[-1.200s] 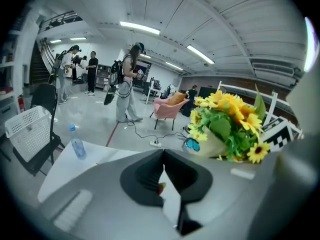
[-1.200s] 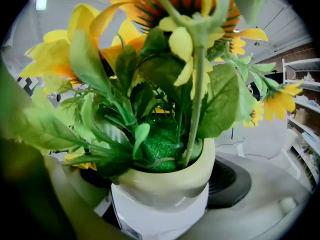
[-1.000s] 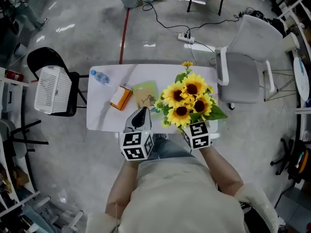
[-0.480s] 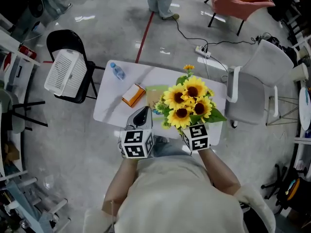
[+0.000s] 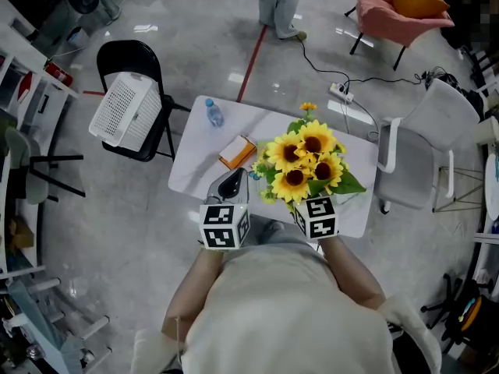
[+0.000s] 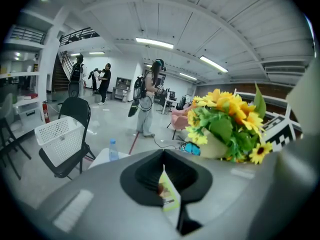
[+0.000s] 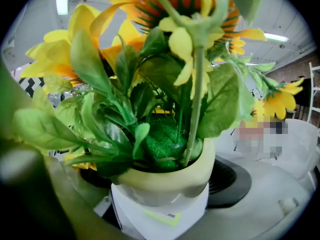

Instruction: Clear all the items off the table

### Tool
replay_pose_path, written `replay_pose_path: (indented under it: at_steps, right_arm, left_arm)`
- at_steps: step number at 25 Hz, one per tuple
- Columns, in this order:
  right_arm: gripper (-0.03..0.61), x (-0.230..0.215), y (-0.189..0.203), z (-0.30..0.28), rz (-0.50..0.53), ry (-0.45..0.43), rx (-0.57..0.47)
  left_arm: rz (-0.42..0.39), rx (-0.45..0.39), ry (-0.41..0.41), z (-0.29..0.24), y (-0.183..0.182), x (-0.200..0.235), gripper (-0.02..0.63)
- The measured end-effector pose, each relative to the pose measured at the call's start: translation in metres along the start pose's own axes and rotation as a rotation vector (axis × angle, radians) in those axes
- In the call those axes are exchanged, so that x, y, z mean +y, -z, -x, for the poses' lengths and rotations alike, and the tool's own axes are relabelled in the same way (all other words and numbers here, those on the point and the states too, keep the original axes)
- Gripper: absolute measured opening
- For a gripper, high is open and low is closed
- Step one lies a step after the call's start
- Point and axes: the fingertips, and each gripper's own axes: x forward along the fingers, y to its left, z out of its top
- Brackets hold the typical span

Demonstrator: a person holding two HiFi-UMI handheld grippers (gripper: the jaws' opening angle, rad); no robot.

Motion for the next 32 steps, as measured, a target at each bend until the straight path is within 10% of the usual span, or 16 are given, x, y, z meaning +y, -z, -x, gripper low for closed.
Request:
replay_pose_path:
  at_steps: [32]
  right_arm:
    - [0.546,0.319,-0.076,-0.112,0.114,-0.226,-0.013]
  left_arm:
    - [0.133,-0.107,-0.254,0.191,0.019,0.299,0.010]
